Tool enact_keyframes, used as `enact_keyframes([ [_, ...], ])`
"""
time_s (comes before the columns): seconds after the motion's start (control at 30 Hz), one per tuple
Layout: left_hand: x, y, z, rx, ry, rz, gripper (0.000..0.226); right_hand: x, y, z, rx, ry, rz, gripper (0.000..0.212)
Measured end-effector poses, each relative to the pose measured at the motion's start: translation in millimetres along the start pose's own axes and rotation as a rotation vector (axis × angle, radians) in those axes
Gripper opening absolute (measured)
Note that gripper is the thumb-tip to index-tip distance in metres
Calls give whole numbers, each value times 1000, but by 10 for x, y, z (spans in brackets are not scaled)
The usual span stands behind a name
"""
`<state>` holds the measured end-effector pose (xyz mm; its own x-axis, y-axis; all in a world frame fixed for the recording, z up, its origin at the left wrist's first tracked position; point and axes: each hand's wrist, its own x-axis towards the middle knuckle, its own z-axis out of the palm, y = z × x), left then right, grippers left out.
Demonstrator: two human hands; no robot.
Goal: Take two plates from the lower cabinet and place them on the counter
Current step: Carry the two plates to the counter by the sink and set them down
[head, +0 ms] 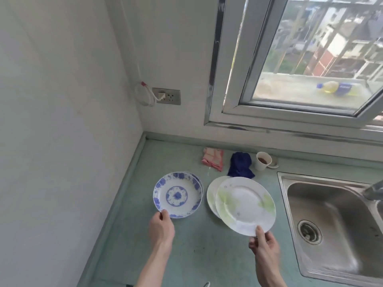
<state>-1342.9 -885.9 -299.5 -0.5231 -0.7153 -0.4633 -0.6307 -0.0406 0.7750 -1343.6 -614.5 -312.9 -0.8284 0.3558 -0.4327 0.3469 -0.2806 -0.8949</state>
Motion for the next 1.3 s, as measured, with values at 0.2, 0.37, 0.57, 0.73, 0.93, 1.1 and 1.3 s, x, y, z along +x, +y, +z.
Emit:
enact_keyframes([
  [0.2,291,35,206,34,-23,-49,43,147,64,226,-15,15,55,24],
  [0.37,430,41,333,73,-20,-86,46,235,117,358,-48,13,92,24],
  [0.57,522,-16,418,63,-30,-123,45,295,120,396,-78,19,103,23],
  [0.73,570,-74,463,97,-27,-122,46,342,108,372,-79,20,104,23],
  [0.93,595,-116,516,142,-19,-83,46,422,137,340,-89,12,105,17],
  [1.1,589,-108,540,151,-1,-59,47,507,194,356,-111,34,122,17],
  [1.3,692,-160,565,229,17,-94,50,580,233,323,-141,34,151,16],
])
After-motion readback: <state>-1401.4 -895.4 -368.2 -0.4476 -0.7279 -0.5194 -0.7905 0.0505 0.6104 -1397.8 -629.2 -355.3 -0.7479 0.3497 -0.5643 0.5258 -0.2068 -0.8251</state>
